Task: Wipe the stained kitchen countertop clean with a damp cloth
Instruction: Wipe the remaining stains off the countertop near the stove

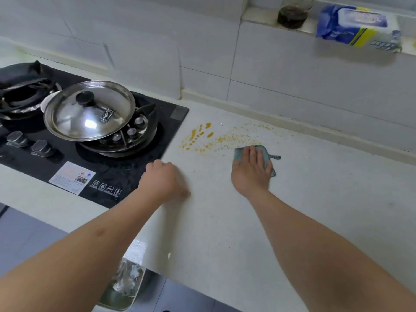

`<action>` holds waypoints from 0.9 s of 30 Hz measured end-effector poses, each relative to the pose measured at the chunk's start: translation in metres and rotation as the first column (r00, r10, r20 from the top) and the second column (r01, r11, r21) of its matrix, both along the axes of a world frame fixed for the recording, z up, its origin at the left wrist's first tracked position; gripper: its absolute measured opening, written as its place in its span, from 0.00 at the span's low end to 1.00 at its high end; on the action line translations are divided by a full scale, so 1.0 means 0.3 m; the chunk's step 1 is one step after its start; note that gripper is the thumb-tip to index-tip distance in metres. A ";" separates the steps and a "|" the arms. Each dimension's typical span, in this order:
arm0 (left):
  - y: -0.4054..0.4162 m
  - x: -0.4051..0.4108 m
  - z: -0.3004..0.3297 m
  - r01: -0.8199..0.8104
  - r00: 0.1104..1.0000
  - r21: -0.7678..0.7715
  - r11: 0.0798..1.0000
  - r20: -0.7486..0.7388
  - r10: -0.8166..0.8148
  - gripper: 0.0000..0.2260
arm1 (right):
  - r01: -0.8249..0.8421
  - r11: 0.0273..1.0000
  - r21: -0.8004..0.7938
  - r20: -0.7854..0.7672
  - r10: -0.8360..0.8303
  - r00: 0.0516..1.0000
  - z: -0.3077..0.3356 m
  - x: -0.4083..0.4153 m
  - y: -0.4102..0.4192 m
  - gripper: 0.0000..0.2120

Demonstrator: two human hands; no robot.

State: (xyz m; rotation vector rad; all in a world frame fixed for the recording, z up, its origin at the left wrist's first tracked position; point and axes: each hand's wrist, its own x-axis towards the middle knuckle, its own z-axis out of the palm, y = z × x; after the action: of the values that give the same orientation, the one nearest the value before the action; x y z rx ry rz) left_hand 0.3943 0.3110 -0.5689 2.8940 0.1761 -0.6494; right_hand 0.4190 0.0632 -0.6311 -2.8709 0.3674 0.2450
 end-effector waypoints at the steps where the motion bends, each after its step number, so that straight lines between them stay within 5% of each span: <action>1: 0.025 -0.001 -0.007 0.047 0.999 0.007 0.999 -0.008 -0.047 0.42 | -0.019 1.000 -0.003 0.001 0.019 1.000 0.000 -0.007 0.057 0.31; 6: 0.026 -0.004 -0.031 0.098 0.995 0.044 0.994 -0.002 -0.098 0.44 | -0.219 0.975 -0.032 0.064 0.221 0.973 -0.015 -0.089 0.286 0.32; 10: 0.009 0.014 -0.018 0.161 0.987 0.176 0.971 -0.007 -0.162 0.42 | -0.383 0.922 -0.046 0.044 0.385 0.922 -0.029 -0.144 0.205 0.32; 18: 0.013 0.035 -0.030 0.279 0.959 0.126 0.952 0.013 -0.283 0.48 | 0.079 0.993 -0.087 -0.015 -0.081 0.997 -0.023 -0.120 -0.230 0.33; 22: 0.005 0.057 -0.012 0.356 0.934 0.113 0.928 -0.027 -0.355 0.34 | 0.235 0.968 -0.084 -0.049 -0.240 0.970 -0.023 -0.055 -0.207 0.32; 27: -0.008 0.068 -0.006 0.379 0.925 0.102 0.920 -0.032 -0.378 0.30 | 0.148 0.988 -0.046 -0.044 -0.150 0.988 -0.020 0.047 -0.052 0.32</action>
State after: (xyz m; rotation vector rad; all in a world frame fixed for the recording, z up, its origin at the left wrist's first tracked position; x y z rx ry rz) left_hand 0.4146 0.3086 -0.5706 3.0539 -0.3721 -0.7356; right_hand 0.4329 0.0477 -0.6372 -2.8651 0.6001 0.2810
